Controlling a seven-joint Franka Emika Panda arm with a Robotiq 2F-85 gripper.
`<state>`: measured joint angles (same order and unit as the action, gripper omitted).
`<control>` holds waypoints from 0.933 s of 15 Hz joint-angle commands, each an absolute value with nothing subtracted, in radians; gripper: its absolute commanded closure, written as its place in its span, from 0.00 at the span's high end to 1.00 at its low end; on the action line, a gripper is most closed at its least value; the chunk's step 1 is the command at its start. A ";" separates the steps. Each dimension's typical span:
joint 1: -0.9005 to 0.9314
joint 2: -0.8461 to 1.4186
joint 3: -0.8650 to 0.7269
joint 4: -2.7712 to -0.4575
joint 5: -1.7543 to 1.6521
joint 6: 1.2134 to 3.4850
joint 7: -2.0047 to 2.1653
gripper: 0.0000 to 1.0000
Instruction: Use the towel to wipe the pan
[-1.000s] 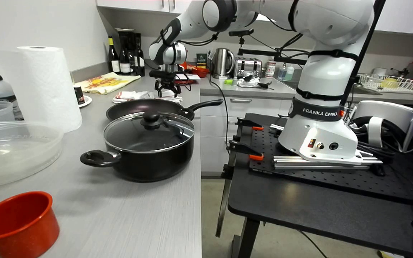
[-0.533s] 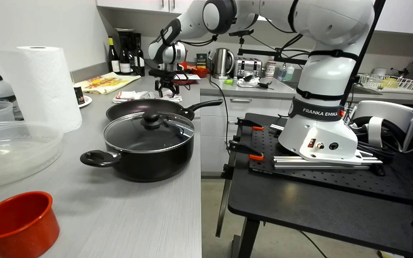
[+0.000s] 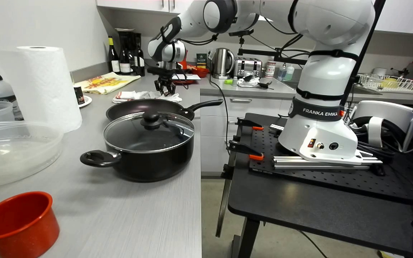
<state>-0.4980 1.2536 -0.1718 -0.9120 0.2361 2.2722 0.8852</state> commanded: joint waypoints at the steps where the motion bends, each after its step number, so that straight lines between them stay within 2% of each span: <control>1: -0.514 1.216 -0.128 -0.938 0.269 2.295 0.853 0.00; 14: -0.530 0.747 0.057 -1.392 0.275 2.508 0.588 0.00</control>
<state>-0.5188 0.9066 0.0067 -1.1941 0.2525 2.4664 0.6956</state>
